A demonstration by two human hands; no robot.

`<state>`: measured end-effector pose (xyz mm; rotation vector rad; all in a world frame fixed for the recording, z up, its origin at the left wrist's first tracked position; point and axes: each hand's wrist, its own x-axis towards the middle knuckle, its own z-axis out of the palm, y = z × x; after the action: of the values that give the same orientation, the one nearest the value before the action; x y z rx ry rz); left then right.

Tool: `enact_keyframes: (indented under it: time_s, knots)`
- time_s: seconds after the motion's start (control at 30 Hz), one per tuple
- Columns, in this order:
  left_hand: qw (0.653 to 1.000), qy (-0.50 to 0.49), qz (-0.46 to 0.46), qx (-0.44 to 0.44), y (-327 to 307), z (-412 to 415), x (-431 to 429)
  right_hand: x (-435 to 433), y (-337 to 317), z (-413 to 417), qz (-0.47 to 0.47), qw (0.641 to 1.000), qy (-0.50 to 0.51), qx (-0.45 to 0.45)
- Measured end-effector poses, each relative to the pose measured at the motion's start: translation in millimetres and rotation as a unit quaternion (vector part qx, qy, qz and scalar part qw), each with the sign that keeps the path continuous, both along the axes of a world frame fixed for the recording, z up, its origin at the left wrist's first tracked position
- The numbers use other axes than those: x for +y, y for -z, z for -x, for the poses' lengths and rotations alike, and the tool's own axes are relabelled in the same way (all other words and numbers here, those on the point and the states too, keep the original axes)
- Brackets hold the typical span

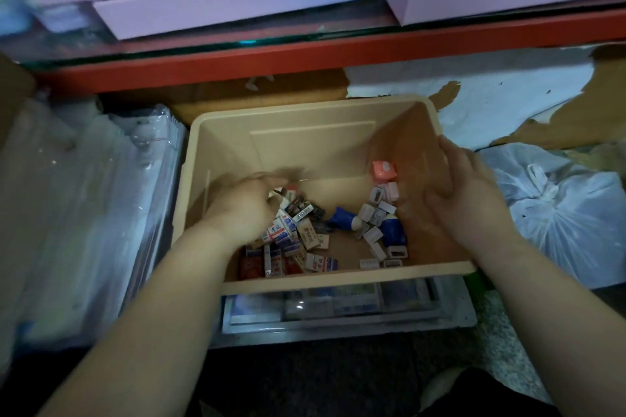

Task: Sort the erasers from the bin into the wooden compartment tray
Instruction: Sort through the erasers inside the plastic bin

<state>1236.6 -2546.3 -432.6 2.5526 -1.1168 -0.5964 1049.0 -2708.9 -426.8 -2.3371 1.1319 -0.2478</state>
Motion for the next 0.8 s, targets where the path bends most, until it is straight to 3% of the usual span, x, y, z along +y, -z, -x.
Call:
enact_keyframes:
  time_s: [0.07, 0.17, 0.23, 0.3, 0.37, 0.57, 0.8]
  knots:
    - [0.998, -0.02, 0.019, -0.056, -7, 17, 31, 5, -1, 0, 0.075, 0.996, -0.01, 0.041]
    - [0.989, 0.0, 0.082, -0.121, -2, 35, 73, 16, -7, -10, 0.179, 0.982, -0.067, 0.014]
    - [0.975, 0.026, 0.12, -0.183, 8, 39, 91, 29, -15, -30, 0.132, 0.979, -0.154, 0.031]
    - [0.962, 0.037, 0.146, -0.226, 16, 44, 98, 34, -9, -54, 0.026, 0.948, -0.284, 0.143]
    - [0.944, 0.048, 0.164, -0.281, 19, 47, 99, 33, 7, -79, -0.031, 0.909, -0.339, 0.241]
    - [0.924, 0.048, 0.197, -0.323, 27, 41, 94, 29, 61, -107, -0.044, 0.878, -0.328, 0.345]
    - [0.916, 0.033, 0.231, -0.326, 32, 44, 96, 21, 74, -101, 0.008, 0.86, -0.331, 0.388]
